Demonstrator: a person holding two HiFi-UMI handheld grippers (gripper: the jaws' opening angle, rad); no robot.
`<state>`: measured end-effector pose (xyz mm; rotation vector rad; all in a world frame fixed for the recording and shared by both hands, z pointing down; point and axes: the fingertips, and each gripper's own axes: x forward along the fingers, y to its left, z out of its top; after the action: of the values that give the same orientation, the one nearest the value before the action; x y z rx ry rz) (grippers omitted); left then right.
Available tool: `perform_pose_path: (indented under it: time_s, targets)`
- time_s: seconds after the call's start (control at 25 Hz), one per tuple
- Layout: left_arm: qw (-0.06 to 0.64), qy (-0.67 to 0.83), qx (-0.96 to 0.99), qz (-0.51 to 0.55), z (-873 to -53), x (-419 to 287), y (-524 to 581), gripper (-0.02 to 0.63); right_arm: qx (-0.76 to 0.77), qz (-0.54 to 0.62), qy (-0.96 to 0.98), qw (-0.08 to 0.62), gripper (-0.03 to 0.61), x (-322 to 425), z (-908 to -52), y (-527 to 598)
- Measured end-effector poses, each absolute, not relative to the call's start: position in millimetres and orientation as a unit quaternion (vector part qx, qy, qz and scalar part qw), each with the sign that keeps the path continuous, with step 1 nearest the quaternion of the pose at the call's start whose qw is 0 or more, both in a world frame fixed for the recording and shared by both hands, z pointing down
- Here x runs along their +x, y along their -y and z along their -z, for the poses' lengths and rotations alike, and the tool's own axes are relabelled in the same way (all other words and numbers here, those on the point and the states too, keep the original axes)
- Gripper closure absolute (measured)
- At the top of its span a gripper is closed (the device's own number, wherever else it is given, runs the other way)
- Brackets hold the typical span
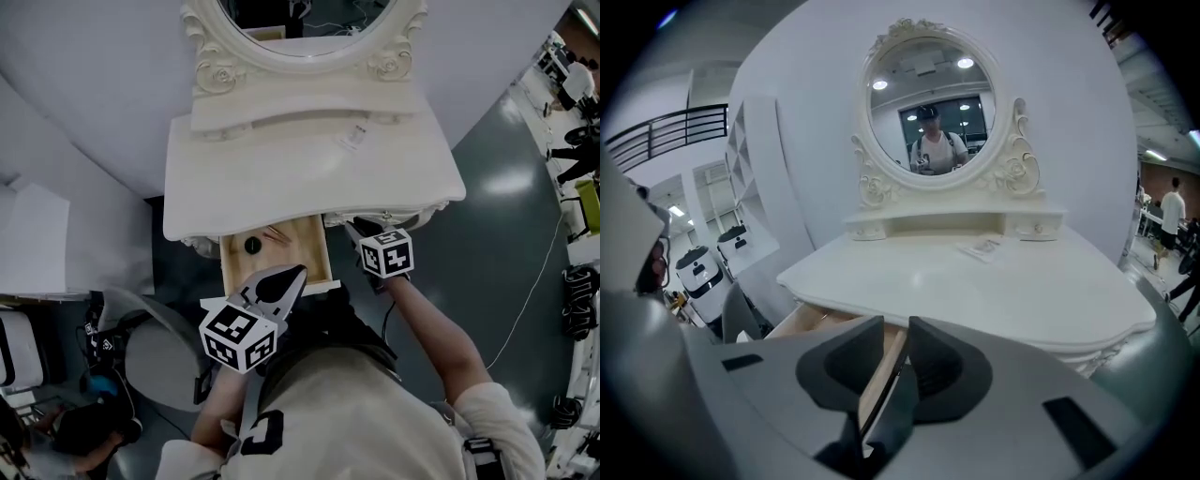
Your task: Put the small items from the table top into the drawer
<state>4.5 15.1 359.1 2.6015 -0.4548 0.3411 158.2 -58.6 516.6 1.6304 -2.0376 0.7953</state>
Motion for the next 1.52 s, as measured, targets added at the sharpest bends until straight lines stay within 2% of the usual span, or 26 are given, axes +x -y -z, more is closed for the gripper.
perform_pose_path:
  time_s: [1.16,1.28,1.52]
  targets:
    - [0.274,0.234,0.916,-0.174,-379.7,76.2,50.2,0.557,0.544,-0.267,0.757,0.243,0.483,267.5,-528.0,195.8]
    - [0.279,0.244,0.912,-0.176,-382.0,83.0,56.9,0.557,0.536,-0.268,0.760,0.253,0.476,277.9,-533.2,209.8]
    - [0.290,0.257,0.903,-0.183,-389.4,92.2,67.2,0.557,0.528,-0.258,0.764,0.266,0.405,290.5,-537.3,242.0]
